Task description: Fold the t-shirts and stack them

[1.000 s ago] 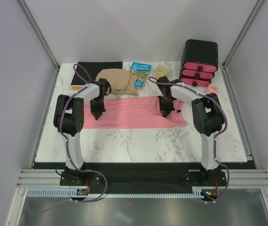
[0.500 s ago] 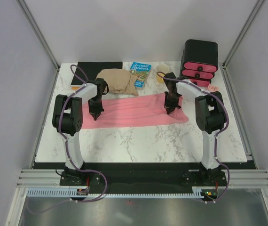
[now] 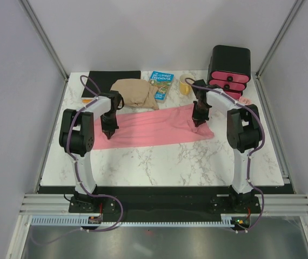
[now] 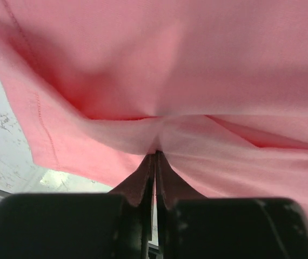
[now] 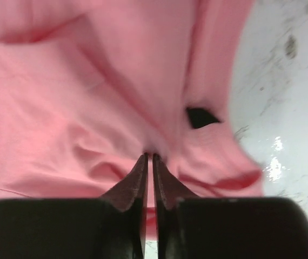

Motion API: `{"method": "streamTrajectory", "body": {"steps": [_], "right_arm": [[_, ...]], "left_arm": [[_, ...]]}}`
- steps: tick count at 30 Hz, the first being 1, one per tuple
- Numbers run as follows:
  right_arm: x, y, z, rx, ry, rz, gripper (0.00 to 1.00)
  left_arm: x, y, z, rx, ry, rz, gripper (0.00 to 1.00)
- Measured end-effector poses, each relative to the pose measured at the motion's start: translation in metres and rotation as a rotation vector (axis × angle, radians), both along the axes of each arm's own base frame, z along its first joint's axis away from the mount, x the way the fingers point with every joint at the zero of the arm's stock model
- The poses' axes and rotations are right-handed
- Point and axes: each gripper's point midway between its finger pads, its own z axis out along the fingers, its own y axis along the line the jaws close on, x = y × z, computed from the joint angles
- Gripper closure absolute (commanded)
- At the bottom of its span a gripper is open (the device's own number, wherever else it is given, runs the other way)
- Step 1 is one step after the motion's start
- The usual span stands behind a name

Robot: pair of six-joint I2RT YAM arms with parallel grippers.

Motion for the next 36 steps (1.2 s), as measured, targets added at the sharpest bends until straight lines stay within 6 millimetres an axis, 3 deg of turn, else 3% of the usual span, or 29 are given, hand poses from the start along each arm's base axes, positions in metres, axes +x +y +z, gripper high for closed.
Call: {"method": "streamTrajectory", "body": {"steps": [5, 8, 10, 13, 15, 17, 19, 24, 27, 32, 36], "right_arm": [[0.019, -0.005, 0.016, 0.01, -0.08, 0.006, 0.76], [0.029, -0.002, 0.047, 0.033, -0.177, 0.032, 0.73], [0.033, 0.006, 0.076, 0.057, -0.258, 0.056, 0.73], [0.029, 0.023, 0.116, 0.096, -0.353, 0.104, 0.74], [0.022, 0.038, 0.127, 0.115, -0.379, 0.143, 0.75], [0.009, 0.054, 0.121, 0.122, -0.367, 0.183, 0.76], [-0.008, 0.065, 0.098, 0.119, -0.306, 0.216, 0.77], [-0.041, 0.061, 0.036, 0.064, -0.122, 0.221, 0.82], [-0.046, 0.055, 0.021, 0.038, -0.081, 0.209, 0.85], [-0.041, 0.049, 0.011, 0.003, -0.075, 0.194, 0.93], [-0.036, 0.049, -0.008, -0.028, -0.03, 0.19, 0.97]], "left_arm": [[-0.003, 0.001, 0.002, -0.021, 0.0, 0.009, 0.79], [-0.002, 0.0, 0.008, -0.045, -0.017, 0.015, 0.71], [0.002, -0.001, 0.018, -0.057, -0.047, 0.015, 0.71], [0.014, -0.003, 0.038, -0.065, -0.111, 0.014, 0.71], [0.02, -0.003, 0.048, -0.064, -0.147, 0.013, 0.71], [0.02, 0.001, 0.056, -0.045, -0.164, 0.015, 0.71], [0.018, 0.005, 0.058, -0.029, -0.163, 0.017, 0.72], [0.008, 0.013, 0.046, -0.005, -0.112, 0.03, 0.84], [0.005, 0.015, 0.03, 0.004, -0.06, 0.035, 0.9], [-0.002, 0.016, 0.002, 0.019, 0.03, 0.034, 0.98], [-0.005, 0.016, 0.0, 0.021, 0.048, 0.029, 0.98]]}}
